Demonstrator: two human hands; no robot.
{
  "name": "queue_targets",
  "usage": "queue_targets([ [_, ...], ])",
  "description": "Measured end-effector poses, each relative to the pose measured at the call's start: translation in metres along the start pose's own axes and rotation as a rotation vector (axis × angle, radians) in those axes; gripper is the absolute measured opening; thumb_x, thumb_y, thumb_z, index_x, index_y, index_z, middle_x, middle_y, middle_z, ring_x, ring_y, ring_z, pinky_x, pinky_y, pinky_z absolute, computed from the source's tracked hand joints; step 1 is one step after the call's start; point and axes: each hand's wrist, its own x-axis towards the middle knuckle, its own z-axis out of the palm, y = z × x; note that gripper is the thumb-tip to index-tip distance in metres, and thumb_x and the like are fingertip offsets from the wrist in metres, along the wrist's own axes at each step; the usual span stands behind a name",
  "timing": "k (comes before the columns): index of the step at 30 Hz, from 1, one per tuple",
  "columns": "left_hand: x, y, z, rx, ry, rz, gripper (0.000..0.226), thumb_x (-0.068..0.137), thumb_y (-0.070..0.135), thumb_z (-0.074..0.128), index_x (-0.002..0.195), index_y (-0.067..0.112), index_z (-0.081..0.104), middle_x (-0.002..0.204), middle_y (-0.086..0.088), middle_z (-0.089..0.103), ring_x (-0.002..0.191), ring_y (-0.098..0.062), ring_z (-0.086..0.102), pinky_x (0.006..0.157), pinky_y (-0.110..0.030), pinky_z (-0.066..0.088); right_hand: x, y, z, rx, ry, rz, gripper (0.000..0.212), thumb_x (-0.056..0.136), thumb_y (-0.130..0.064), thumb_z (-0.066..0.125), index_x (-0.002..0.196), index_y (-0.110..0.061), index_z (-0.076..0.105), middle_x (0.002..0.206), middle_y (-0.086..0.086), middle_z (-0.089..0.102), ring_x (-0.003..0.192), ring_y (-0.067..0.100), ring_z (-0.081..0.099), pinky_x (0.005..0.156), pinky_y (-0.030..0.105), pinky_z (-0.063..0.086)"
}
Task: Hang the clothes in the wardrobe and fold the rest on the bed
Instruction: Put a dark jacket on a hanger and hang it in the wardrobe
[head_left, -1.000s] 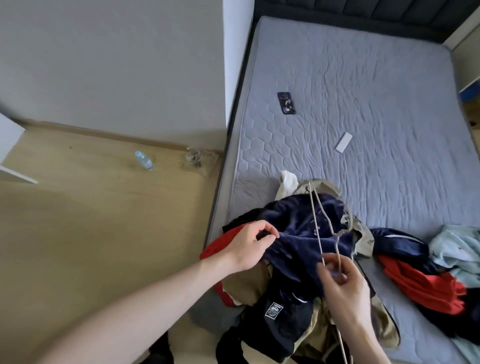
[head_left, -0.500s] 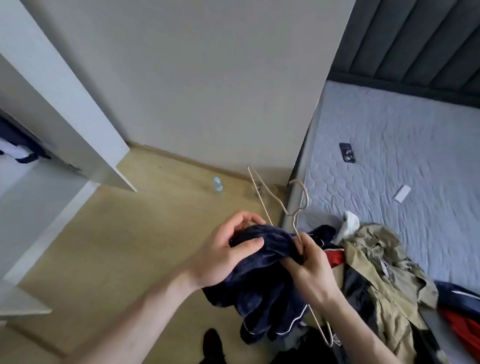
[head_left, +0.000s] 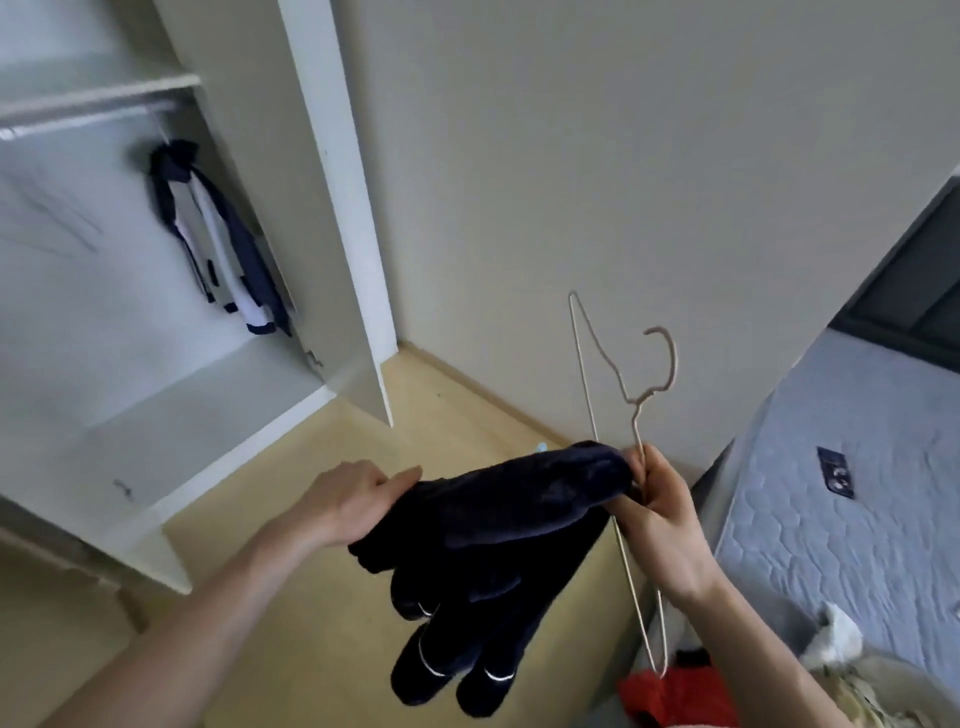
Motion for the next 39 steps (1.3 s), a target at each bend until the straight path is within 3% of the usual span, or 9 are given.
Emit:
queue_targets([
  [3, 0.001, -0.034, 0.000, 0.073, 0.023, -0.168, 0.045, 0.067, 0.069, 0.061, 0.092, 0.032, 0.068, 0.085, 0.011, 0.068, 0.076, -0.011, 0.066, 0.071, -0.030, 0.056, 0.006, -0.004, 0.015, -0.014, -0.144, -0.011, 0.045, 0.080, 0.002, 0.063, 0.071, -0.033, 0.037, 0.072, -0.009, 0.043, 0.070, 0.009, 0.040, 0.063, 0.021, 0.042],
  [6, -0.003, -0.063, 0.016, 0.171, -0.095, -0.303, 0.090, 0.069, 0.045, 0.081, 0.149, 0.034, 0.041, 0.116, 0.003, 0.064, 0.096, -0.016, 0.062, 0.075, -0.026, 0.053, 0.010, -0.005, 0.024, -0.007, -0.272, 0.027, 0.056, 0.082, 0.017, 0.058, 0.071, -0.036, 0.045, 0.073, -0.008, 0.049, 0.069, 0.011, 0.045, 0.061, 0.021, 0.044],
  [11, -0.029, -0.086, 0.096, 0.166, -0.478, -0.401, 0.038, 0.088, 0.023, 0.050, 0.116, 0.012, 0.073, 0.077, 0.003, 0.067, 0.058, -0.011, 0.062, 0.051, -0.022, 0.050, 0.011, -0.006, 0.034, 0.006, -0.377, 0.101, 0.038, 0.073, 0.016, 0.048, 0.074, -0.019, 0.033, 0.072, 0.004, 0.041, 0.066, 0.017, 0.041, 0.059, 0.030, 0.039],
  [15, -0.023, -0.067, 0.115, -0.336, -0.190, -0.462, 0.029, 0.099, 0.015, 0.042, 0.089, 0.009, 0.069, 0.087, -0.007, 0.069, 0.077, -0.022, 0.071, 0.054, -0.027, 0.053, 0.016, 0.005, 0.020, -0.085, -0.370, 0.111, 0.038, 0.071, 0.016, 0.045, 0.073, -0.019, 0.030, 0.074, 0.007, 0.035, 0.070, 0.022, 0.032, 0.062, 0.041, 0.028],
  [18, -0.019, -0.042, 0.096, -0.811, 0.123, -0.547, 0.033, 0.102, 0.019, 0.036, 0.103, 0.008, 0.067, 0.099, -0.009, 0.070, 0.082, -0.021, 0.065, 0.062, -0.028, 0.050, 0.023, 0.024, -0.011, -0.266, -0.362, 0.139, 0.030, 0.065, 0.007, 0.044, 0.071, -0.019, 0.032, 0.069, 0.001, 0.038, 0.067, 0.018, 0.036, 0.056, 0.037, 0.033],
  [21, -0.026, -0.010, 0.068, -1.113, 0.277, -0.536, 0.017, 0.085, 0.020, 0.047, 0.084, 0.012, 0.062, 0.080, -0.008, 0.064, 0.073, -0.025, 0.060, 0.065, -0.031, 0.046, 0.027, 0.045, -0.044, -0.439, -0.403, 0.232, 0.022, 0.061, 0.006, 0.044, 0.078, -0.006, 0.037, 0.065, 0.009, 0.044, 0.057, 0.024, 0.045, 0.048, 0.043, 0.037],
  [24, -0.038, 0.015, 0.044, -1.176, 0.302, -0.443, 0.018, 0.083, 0.026, 0.055, 0.087, 0.012, 0.066, 0.080, -0.011, 0.065, 0.075, -0.026, 0.062, 0.069, -0.035, 0.047, 0.030, 0.060, -0.066, -0.517, -0.448, 0.288, 0.026, 0.057, 0.004, 0.043, 0.083, 0.000, 0.046, 0.065, 0.027, 0.049, 0.050, 0.039, 0.056, 0.043, 0.049, 0.044],
  [32, -0.048, 0.039, 0.007, -1.121, 0.515, -0.200, 0.014, 0.096, 0.029, 0.063, 0.096, 0.024, 0.076, 0.089, -0.002, 0.079, 0.078, -0.019, 0.076, 0.069, -0.032, 0.060, 0.038, 0.036, -0.053, -0.585, -0.611, 0.171, 0.007, 0.076, -0.025, 0.067, 0.079, -0.025, 0.061, 0.072, -0.013, 0.058, 0.065, 0.012, 0.049, 0.067, 0.031, 0.046],
  [39, -0.036, -0.003, -0.018, -0.887, 0.634, -0.244, 0.011, 0.099, 0.036, 0.058, 0.100, 0.028, 0.067, 0.101, -0.001, 0.072, 0.092, -0.020, 0.069, 0.078, -0.034, 0.056, 0.067, -0.014, -0.015, -0.626, -0.605, -0.042, 0.061, 0.103, -0.064, 0.037, 0.071, -0.018, 0.061, 0.058, -0.004, 0.035, 0.054, 0.011, 0.034, 0.056, 0.028, 0.033],
])
